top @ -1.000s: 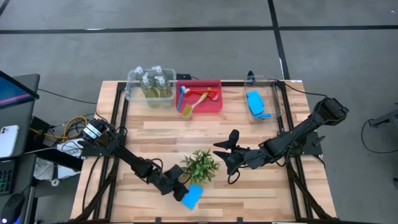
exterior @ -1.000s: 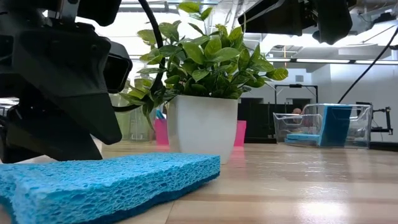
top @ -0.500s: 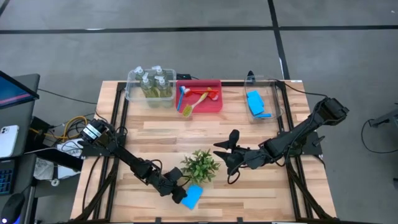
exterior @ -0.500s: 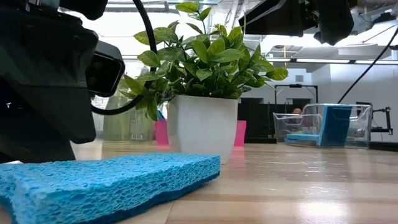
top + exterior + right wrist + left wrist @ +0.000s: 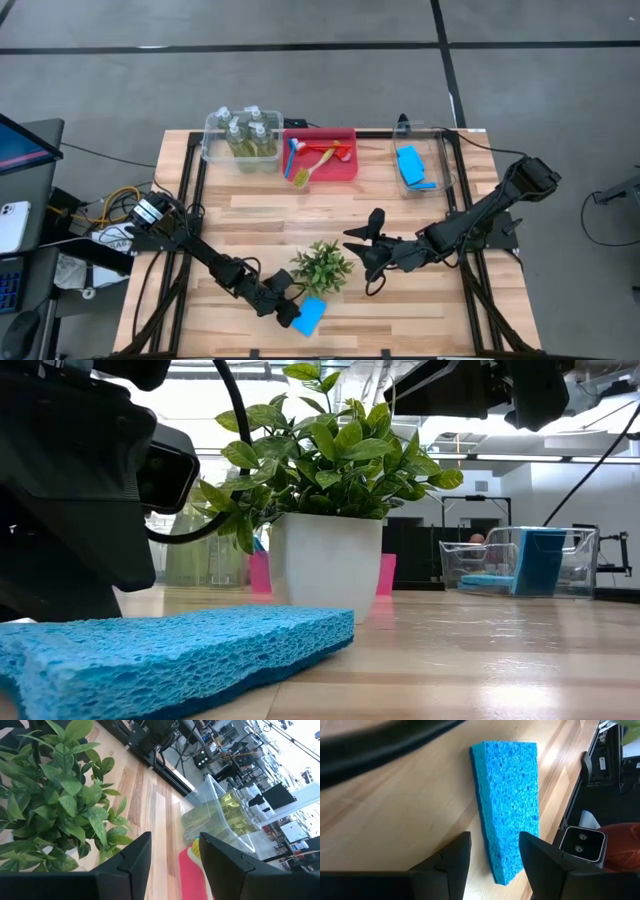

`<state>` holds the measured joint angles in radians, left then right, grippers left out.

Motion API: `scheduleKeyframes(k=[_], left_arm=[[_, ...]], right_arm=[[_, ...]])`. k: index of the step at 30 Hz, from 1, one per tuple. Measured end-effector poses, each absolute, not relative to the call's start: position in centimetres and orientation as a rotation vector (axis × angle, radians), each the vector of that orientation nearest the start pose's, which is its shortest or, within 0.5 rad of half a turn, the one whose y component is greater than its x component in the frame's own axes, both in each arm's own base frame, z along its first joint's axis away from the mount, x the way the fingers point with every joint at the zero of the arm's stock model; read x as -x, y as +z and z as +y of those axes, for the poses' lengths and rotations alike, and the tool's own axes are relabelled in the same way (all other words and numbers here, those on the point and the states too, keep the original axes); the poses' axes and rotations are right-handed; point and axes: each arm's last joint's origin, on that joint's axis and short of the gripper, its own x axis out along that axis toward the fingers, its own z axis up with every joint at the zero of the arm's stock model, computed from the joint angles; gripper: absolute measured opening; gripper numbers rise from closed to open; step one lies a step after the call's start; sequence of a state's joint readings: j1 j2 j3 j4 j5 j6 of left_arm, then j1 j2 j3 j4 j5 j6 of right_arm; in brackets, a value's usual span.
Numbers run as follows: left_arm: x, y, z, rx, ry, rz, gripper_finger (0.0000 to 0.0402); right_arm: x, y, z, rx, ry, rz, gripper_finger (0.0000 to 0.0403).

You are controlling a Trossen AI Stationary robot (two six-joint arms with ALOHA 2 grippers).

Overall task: Pick & Place Kitchen Sink Supplies
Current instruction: Put the blue sponge into the transparent bin

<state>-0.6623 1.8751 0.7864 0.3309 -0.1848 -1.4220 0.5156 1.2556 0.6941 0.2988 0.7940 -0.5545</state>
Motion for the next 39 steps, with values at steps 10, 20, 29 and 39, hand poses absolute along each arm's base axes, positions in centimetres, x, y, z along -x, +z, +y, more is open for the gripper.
scheduleKeyframes(k=[10, 20, 29, 39], left_arm=[[-26.81, 9.95, -20.15, 1.022, 0.120, 0.867, 0.0160], [-26.76, 9.97, -20.30, 1.033, 0.086, 0.903, 0.0086], [-26.79, 10.02, -20.33, 1.038, 0.080, 0.901, 0.0036], [-26.62, 10.15, -20.56, 1.026, 0.083, 0.881, 0.0004]], right_arm=[[-23.86, 25.20, 11.15, 0.706, -0.214, 0.282, 0.0159], [-23.86, 25.19, 11.15, 0.703, -0.214, 0.282, 0.0159], [-23.86, 25.19, 11.15, 0.704, -0.214, 0.282, 0.0159], [-23.86, 25.19, 11.15, 0.704, -0.214, 0.282, 0.0159]])
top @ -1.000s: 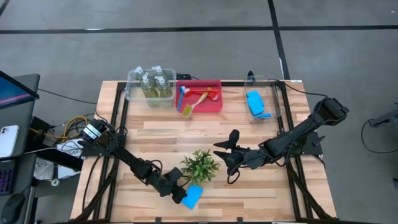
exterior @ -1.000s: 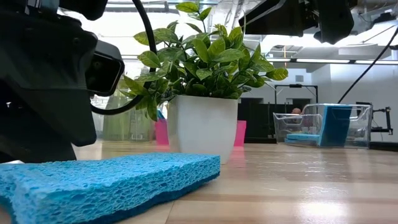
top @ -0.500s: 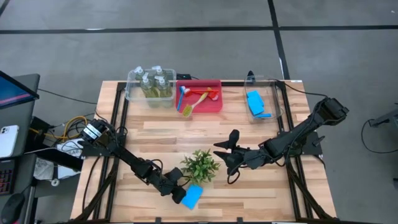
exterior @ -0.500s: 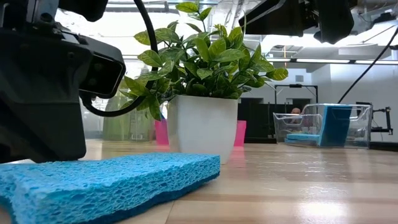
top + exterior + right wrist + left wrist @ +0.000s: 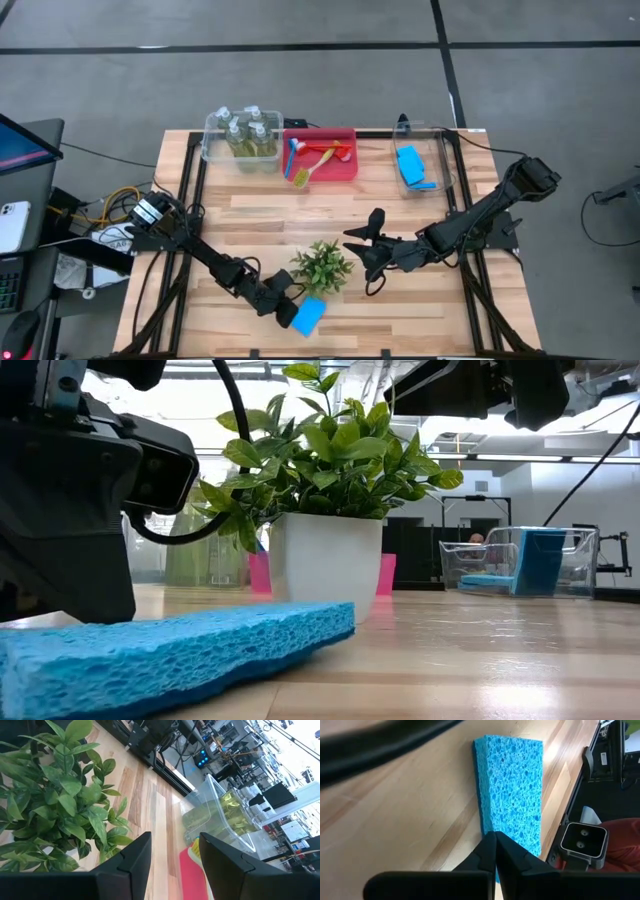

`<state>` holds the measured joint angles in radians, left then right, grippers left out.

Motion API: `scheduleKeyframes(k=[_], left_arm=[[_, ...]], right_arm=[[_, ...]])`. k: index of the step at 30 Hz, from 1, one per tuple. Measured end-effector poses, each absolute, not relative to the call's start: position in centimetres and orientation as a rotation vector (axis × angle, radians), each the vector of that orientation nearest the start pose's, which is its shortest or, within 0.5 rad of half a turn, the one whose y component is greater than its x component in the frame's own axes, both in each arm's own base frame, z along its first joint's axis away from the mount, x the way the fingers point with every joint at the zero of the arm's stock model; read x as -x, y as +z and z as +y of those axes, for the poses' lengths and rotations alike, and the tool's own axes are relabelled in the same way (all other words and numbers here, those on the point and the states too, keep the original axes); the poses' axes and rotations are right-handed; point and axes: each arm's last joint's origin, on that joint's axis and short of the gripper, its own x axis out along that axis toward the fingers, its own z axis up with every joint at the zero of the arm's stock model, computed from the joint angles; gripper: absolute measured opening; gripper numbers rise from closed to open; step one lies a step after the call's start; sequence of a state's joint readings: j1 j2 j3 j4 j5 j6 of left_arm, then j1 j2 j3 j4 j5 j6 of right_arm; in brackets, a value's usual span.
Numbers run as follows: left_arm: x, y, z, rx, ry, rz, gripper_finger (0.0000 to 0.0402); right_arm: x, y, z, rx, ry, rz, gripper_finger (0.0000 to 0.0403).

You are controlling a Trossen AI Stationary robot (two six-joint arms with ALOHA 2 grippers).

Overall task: Pick & Place Kitchen Sink Supplies
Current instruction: Put the blue sponge into the transparent bin

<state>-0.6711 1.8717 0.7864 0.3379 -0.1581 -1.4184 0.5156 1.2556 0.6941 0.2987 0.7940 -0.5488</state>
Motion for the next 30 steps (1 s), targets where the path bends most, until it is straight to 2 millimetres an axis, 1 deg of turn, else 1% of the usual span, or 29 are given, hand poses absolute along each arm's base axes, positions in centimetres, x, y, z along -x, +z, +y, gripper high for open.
scheduleKeyframes(k=[7, 11, 16, 21, 24, 26, 30], left_arm=[[-26.5, 10.2, -20.5, 1.023, 0.087, 0.884, 0.0003], [-25.8, 10.6, -20.0, 0.982, 0.128, 0.944, 0.0003], [-24.4, 12.8, -18.9, 0.919, 0.213, 0.962, 0.0003], [-23.2, 15.0, -18.0, 0.888, 0.226, 0.831, 0.0003], [-22.4, 16.4, -18.0, 0.854, 0.188, 0.762, 0.0004], [-22.1, 17.0, -18.3, 0.860, 0.164, 0.729, 0.0008], [-22.1, 17.3, -18.9, 0.885, 0.133, 0.684, 0.0033]], right_arm=[[-23.9, 25.2, 11.1, 0.704, -0.214, 0.282, 0.0159], [-23.9, 25.2, 11.1, 0.704, -0.214, 0.282, 0.0159], [-23.9, 25.2, 11.1, 0.704, -0.214, 0.282, 0.0159], [-23.9, 25.2, 11.1, 0.704, -0.214, 0.282, 0.0159], [-23.8, 25.1, 11.1, 0.707, -0.210, 0.286, 0.0159], [-23.8, 25.1, 11.2, 0.713, -0.206, 0.293, 0.0159], [-23.8, 25.0, 11.2, 0.716, -0.201, 0.297, 0.0159]])
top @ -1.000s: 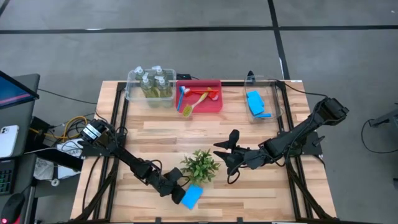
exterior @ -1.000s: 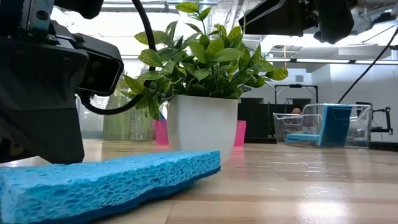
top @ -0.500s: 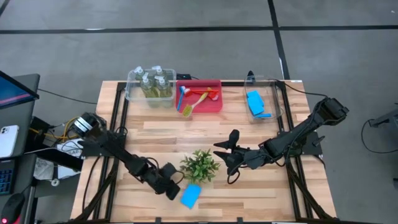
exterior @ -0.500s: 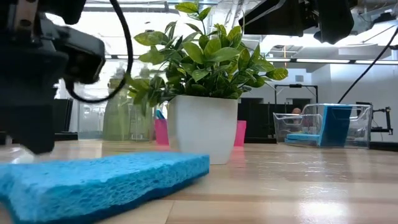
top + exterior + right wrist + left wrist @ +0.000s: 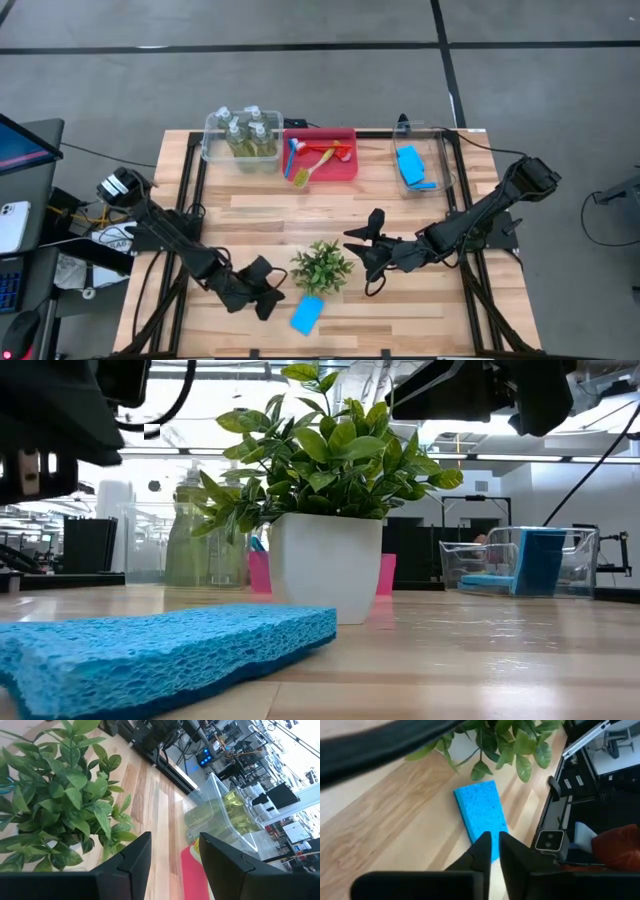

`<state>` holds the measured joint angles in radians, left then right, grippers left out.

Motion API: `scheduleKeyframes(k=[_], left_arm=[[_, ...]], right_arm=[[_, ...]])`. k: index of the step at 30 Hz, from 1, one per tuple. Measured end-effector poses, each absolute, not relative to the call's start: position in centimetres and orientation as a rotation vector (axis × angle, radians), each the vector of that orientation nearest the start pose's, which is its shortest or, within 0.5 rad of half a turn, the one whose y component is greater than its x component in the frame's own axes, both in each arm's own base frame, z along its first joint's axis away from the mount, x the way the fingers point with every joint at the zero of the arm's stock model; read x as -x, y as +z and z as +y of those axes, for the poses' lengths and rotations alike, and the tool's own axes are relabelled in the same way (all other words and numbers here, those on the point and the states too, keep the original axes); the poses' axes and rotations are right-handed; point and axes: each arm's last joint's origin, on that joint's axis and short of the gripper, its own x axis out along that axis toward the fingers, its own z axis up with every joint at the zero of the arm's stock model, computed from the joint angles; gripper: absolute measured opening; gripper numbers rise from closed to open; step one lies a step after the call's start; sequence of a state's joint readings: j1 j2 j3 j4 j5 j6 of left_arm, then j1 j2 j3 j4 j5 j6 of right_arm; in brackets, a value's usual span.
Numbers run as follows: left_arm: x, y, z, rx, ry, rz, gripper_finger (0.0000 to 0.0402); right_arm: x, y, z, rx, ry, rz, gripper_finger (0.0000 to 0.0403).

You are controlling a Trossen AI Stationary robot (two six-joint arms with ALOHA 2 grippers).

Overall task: Pick & Place Kitchen Sink Supplies
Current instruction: Put the blue sponge into the transparent bin

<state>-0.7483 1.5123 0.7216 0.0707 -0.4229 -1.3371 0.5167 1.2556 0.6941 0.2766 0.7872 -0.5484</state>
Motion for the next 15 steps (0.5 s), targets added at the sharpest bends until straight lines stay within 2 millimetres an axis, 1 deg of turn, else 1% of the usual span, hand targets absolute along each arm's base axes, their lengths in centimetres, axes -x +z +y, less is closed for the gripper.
scheduleKeyframes(k=[4, 11, 15], left_arm=[[-22.6, 16.3, -19.5, 0.897, 0.124, 0.667, 0.0069], [-24.1, 13.7, -21.0, 0.948, 0.082, 0.610, 0.0125], [-24.5, 11.9, -21.9, 0.958, 0.073, 0.622, 0.0149]], right_arm=[[-23.8, 25.0, 11.2, 0.716, -0.200, 0.297, 0.0159], [-23.8, 25.0, 11.2, 0.718, -0.200, 0.300, 0.0159], [-23.8, 25.0, 11.2, 0.720, -0.199, 0.302, 0.0159]])
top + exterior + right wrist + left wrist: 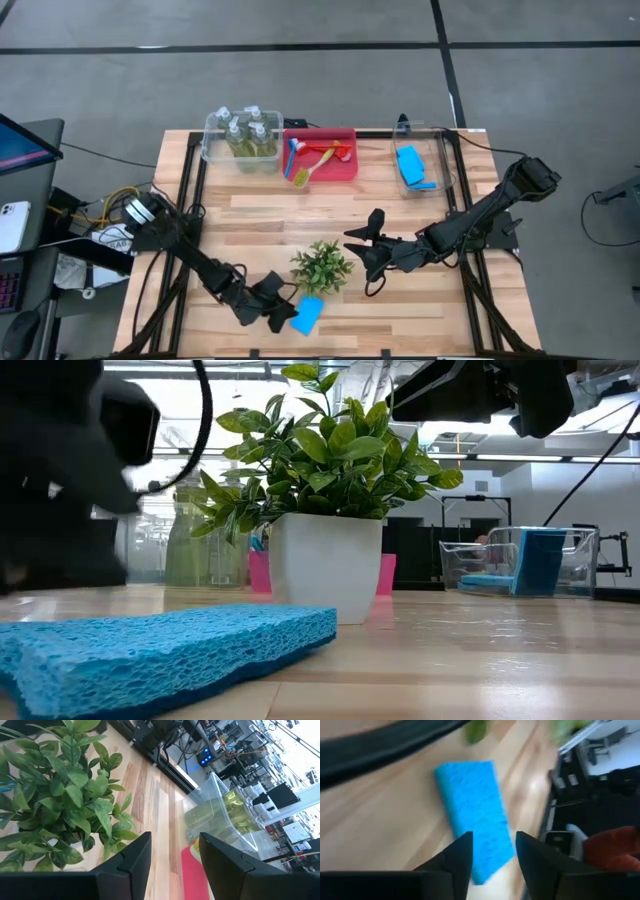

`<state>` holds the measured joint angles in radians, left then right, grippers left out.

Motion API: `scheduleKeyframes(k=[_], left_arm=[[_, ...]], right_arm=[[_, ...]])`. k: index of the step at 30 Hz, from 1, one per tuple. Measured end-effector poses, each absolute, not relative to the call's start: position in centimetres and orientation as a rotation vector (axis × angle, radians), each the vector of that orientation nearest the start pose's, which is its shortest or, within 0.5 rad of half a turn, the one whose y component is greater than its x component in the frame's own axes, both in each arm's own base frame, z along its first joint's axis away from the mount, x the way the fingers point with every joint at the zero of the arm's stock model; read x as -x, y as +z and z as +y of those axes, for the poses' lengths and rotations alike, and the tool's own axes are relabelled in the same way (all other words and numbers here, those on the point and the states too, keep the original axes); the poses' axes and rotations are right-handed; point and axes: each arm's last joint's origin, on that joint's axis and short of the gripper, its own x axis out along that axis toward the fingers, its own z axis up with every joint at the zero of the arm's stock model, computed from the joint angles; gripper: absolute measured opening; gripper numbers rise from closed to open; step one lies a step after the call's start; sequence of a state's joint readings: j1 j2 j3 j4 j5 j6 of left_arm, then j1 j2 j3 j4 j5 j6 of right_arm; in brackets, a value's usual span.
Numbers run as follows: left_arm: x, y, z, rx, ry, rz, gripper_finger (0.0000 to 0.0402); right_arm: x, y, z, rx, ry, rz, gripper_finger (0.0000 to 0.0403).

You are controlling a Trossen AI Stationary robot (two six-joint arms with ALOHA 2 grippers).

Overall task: Pick & Place Kitchen Sink Supplies
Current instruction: Put the blue sponge into the transparent bin

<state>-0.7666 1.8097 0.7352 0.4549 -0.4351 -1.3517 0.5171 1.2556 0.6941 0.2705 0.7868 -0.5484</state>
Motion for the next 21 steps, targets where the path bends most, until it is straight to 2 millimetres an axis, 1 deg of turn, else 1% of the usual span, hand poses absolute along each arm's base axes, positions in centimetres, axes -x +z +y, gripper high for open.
scheduleKeyframes(k=[3, 10, 14, 21], left_arm=[[-25.0, 10.5, -22.5, 0.974, 0.098, 0.657, 0.0160], [-26.5, 9.3, -23.9, 1.006, 0.115, 0.650, 0.0166], [-26.9, 9.1, -24.0, 1.087, 0.145, 0.661, 0.0162], [-26.8, 9.5, -23.8, 1.109, 0.139, 0.689, 0.0150]], right_arm=[[-23.8, 24.9, 11.2, 0.720, -0.199, 0.303, 0.0159], [-23.8, 24.9, 11.2, 0.720, -0.199, 0.302, 0.0159], [-23.8, 25.0, 11.2, 0.719, -0.199, 0.301, 0.0159], [-23.8, 25.0, 11.2, 0.719, -0.199, 0.301, 0.0159]])
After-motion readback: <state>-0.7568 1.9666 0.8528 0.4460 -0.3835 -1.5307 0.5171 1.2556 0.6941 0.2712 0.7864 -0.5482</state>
